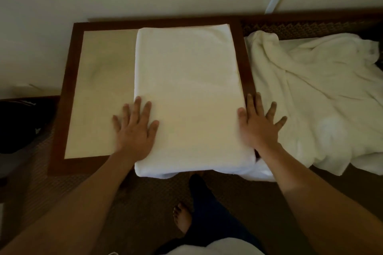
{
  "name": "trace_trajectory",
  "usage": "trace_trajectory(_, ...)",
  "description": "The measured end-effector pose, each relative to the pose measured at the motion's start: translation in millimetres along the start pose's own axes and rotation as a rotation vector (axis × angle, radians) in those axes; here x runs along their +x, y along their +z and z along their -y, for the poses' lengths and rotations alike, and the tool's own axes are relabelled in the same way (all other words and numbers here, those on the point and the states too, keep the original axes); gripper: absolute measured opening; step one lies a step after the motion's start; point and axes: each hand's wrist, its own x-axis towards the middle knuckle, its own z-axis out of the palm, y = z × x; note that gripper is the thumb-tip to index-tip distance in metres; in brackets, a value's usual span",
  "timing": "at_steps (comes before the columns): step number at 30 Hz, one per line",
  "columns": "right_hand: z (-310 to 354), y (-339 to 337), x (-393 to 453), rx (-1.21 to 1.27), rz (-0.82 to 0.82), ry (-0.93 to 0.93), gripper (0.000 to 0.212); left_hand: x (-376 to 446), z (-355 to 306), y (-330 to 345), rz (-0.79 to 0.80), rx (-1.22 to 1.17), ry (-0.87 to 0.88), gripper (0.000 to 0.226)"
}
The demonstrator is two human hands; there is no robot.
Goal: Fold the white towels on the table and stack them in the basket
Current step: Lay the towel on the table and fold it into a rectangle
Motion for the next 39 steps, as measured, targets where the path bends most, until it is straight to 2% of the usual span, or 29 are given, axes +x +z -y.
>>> trace_trajectory(3, -10.8, -5.3, -0.8, 0.032, 0.011, 0.054, 0.063, -10.7, 4.9, -4.4, 0.021, -0.103, -0.151, 0.067)
trace_trajectory(5, -11.2, -5.1, -18.3, 0.234, -0.165, 0.087, 0.058, -36.8, 3.0, -7.7, -0.146, -0.276, -0.235, 0.055)
trace_trajectory(7, -16.0, 6.4, -52.6, 0.482, -0.429, 0.131, 0.039, -74.8, -2.8, -7.1, -0.348, -0.541, -0.341, 0.032)
trace_trajectory(8, -19.5, 17.3, -72.6, 0.577, -0.520, 0.155, 0.032, -95.5, -7.3, -4.5, -0.384, -0.690, -0.409, 0.021)
trace_trajectory(9, -22.5, 29.1, -91.6, 0.661, -0.558, 0.173, 0.030, -114.4, -12.8, -0.5, -0.363, -0.814, -0.493, 0.016)
trace_trajectory(13, -27.7, 61.9, -131.4, 0.977, -0.503, 0.148, 0.032, -145.4, -9.5, 33.1, -0.238, -1.083, -0.822, 0.014)
trace_trajectory(14, -29.9, 64.0, -130.2, 1.042, -0.489, 0.176, 0.031, -145.6, -6.4, 38.5, -0.176, -1.127, -0.823, 0.012)
trace_trajectory(16, -33.9, 64.0, -126.7, 1.155, -0.391, 0.258, 0.026, -141.1, -3.3, 44.0, -0.030, -1.190, -0.730, 0.021)
trace_trajectory(19, -45.0, 73.5, -128.8, 1.227, -0.136, 0.267, 0.018, -135.5, -8.8, 40.3, 0.080, -1.285, -0.631, 0.025)
trace_trajectory(22, -49.8, 80.5, -136.3, 1.215, 0.039, 0.093, 0.045, -133.8, -8.2, 42.4, 0.102, -1.257, -0.559, 0.016)
trace_trajectory(24, -47.1, 76.1, -135.8, 1.183, 0.058, 0.033, 0.052, -136.5, -4.0, 45.9, 0.098, -1.219, -0.506, 0.017)
trace_trajectory(29, -56.5, 72.4, -127.1, 1.182, 0.079, 0.054, 0.028, -146.6, -0.7, 44.8, 0.046, -1.169, -0.448, 0.012)
trace_trajectory(33, -63.4, 70.2, -128.1, 1.185, 0.150, 0.012, 0.028, -153.6, -2.4, 48.7, 0.033, -1.273, -0.458, 0.012)
trace_trajectory(39, -68.1, 70.6, -133.2, 0.923, 0.025, -0.071, 0.017, -151.5, 1.7, 45.9, -0.003, -1.081, -0.402, 0.007)
